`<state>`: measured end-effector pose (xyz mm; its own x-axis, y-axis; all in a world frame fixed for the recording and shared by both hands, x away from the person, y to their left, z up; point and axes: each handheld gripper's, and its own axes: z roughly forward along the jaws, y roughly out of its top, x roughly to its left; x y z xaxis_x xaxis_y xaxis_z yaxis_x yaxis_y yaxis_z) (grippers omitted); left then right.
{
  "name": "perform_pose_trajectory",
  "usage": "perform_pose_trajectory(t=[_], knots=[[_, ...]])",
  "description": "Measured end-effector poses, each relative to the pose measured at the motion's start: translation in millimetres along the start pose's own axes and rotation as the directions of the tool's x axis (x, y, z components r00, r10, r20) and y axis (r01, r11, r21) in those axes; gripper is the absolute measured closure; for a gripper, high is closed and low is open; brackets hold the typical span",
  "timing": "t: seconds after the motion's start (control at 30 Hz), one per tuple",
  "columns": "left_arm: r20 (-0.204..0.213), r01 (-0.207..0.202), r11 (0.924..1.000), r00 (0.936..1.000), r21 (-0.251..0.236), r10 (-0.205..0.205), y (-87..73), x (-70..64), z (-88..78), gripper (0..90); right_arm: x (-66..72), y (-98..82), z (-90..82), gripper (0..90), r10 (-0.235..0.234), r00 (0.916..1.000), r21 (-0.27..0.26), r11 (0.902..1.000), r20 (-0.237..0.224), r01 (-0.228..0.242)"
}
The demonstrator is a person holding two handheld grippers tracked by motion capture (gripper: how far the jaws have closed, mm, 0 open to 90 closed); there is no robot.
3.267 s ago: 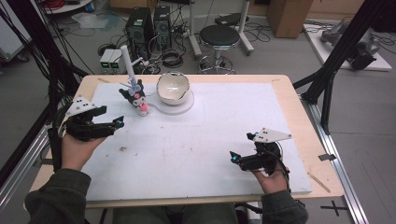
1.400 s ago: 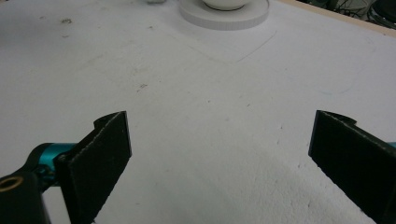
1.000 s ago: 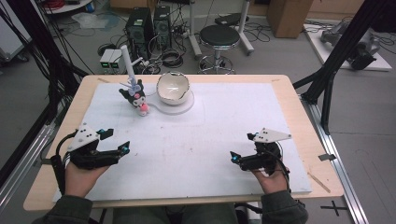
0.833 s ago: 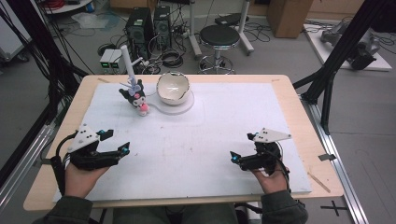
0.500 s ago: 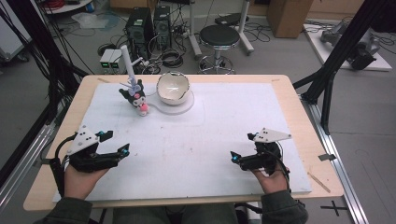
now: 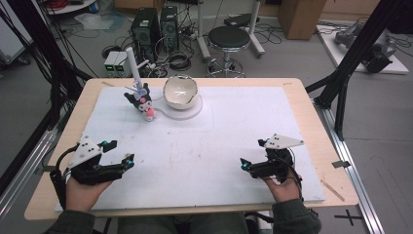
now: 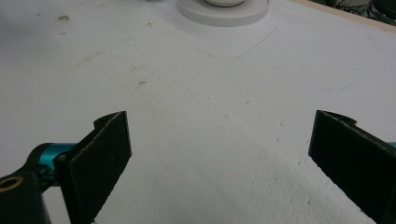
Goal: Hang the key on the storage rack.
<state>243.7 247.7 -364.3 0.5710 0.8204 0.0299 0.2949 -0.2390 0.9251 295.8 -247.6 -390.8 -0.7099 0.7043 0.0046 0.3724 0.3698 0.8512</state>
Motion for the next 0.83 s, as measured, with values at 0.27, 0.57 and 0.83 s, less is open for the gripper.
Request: perform_pose_trajectory(t=[0.27, 0.57, 0.83], knots=[[0.002, -0.001, 1.0000, 1.0000, 0.001, 0.001, -2.2, -2.2, -1.6, 25.8, 0.1, 0.0, -0.2, 4.8, -0.001, 1.0000, -0.001, 1.0000, 0.001, 0.001], [0.002, -0.005, 1.0000, 1.0000, 0.002, 0.005, -2.4, -2.6, -1.9, 25.8, -0.3, -0.4, 0.2, 4.8, 0.001, 1.0000, 0.004, 1.0000, 0.003, -0.001], [-0.002, -0.008, 1.0000, 1.0000, -0.001, 0.008, -3.2, -2.3, -1.2, 25.9, -0.8, -0.6, 1.3, 4.8, 0.002, 1.0000, 0.006, 1.0000, 0.000, -0.002]])
